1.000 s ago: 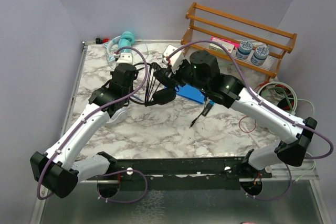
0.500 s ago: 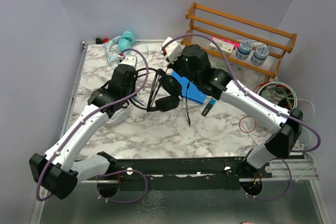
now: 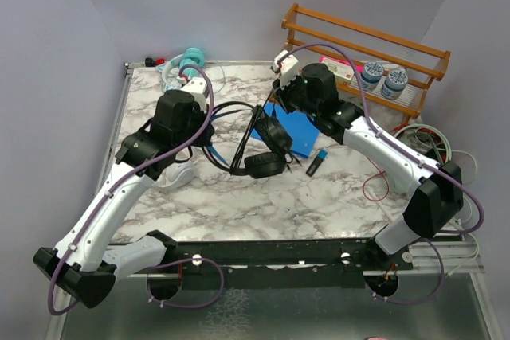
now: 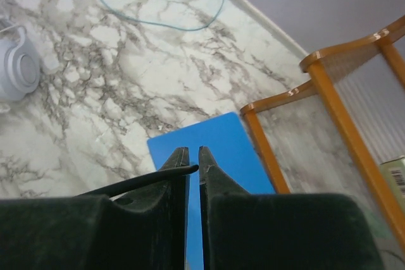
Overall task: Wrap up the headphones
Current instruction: Wrap the headphones cable around the headphones.
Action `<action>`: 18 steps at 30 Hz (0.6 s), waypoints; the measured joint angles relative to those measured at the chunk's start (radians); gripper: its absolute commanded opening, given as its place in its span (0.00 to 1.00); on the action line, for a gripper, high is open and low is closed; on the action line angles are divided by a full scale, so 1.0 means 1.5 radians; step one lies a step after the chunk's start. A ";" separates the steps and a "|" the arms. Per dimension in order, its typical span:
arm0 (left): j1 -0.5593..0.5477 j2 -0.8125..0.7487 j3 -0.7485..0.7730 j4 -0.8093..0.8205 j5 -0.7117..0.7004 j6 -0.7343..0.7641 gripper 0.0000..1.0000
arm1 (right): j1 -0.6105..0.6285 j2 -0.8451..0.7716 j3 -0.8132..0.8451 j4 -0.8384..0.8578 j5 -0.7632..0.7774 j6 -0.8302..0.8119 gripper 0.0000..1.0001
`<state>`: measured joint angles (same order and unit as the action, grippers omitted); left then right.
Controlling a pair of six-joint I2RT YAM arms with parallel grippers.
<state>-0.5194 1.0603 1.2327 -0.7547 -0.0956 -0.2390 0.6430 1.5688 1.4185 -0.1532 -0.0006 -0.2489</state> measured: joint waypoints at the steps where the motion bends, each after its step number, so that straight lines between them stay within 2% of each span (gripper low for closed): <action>1: 0.000 0.001 0.014 -0.005 0.013 -0.006 0.00 | -0.004 -0.004 -0.020 0.012 -0.018 0.010 0.15; 6: 0.000 0.012 0.087 -0.035 0.076 -0.049 0.00 | -0.012 -0.040 -0.125 0.096 -0.108 0.059 0.16; 10: 0.000 0.027 0.136 -0.048 0.106 -0.079 0.00 | -0.012 -0.081 -0.204 0.191 -0.181 0.101 0.28; 14: 0.000 0.036 0.166 -0.067 0.124 -0.100 0.00 | -0.012 -0.109 -0.264 0.287 -0.237 0.133 0.31; 18: 0.000 0.042 0.191 -0.077 0.131 -0.116 0.00 | -0.012 -0.111 -0.283 0.336 -0.273 0.156 0.44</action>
<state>-0.5194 1.1240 1.5188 -0.8696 0.1013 -0.4133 0.6243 1.4021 0.9939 0.3515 -0.4103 -0.0147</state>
